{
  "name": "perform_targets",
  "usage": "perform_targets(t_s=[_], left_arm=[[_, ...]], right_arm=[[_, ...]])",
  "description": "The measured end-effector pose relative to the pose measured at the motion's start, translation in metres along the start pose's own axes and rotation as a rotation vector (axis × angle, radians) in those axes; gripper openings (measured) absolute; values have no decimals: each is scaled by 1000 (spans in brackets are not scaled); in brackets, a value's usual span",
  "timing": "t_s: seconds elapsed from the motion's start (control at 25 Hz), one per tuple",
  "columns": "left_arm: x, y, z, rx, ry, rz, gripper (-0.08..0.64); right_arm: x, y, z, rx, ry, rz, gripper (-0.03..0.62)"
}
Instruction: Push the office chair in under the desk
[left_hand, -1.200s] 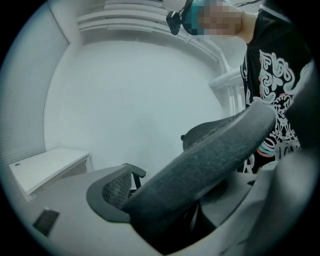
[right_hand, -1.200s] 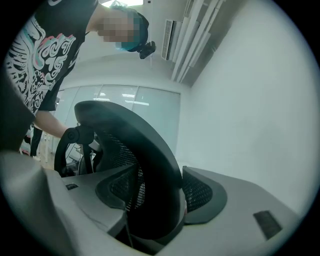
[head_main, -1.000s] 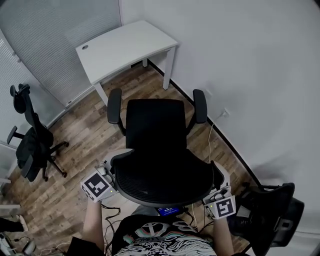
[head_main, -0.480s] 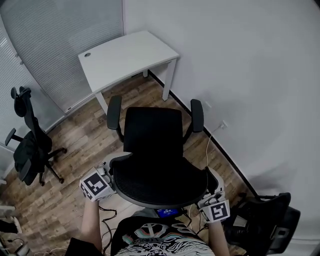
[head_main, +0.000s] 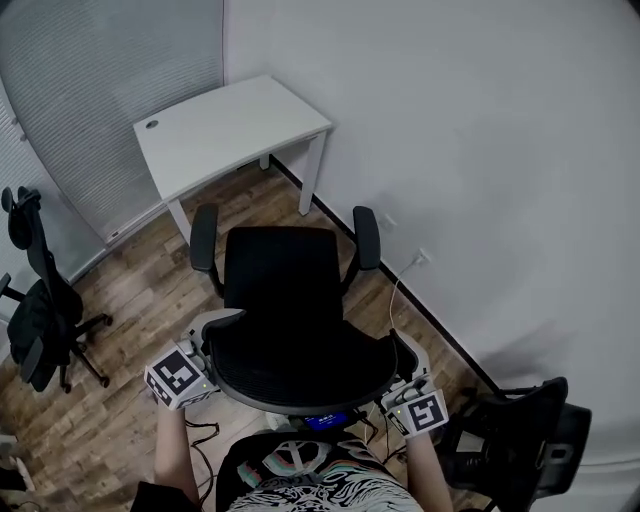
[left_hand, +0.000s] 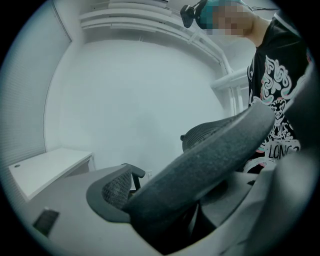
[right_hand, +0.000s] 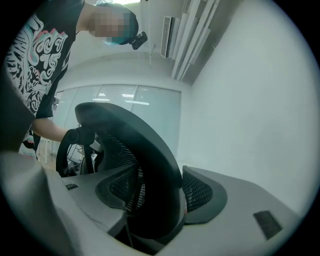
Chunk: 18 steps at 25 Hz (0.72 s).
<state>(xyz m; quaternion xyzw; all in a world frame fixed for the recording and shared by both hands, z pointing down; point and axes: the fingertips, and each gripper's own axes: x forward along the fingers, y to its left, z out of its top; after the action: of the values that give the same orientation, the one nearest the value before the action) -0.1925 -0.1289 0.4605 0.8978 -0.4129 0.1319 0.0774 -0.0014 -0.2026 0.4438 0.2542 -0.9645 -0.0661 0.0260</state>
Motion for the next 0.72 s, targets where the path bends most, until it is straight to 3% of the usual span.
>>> perform_targets(t_s=[0.72], left_arm=[[9,-2,1,-12,11,-20,374]], right_arm=[[-4,-6,-3,1,10,-10,285]])
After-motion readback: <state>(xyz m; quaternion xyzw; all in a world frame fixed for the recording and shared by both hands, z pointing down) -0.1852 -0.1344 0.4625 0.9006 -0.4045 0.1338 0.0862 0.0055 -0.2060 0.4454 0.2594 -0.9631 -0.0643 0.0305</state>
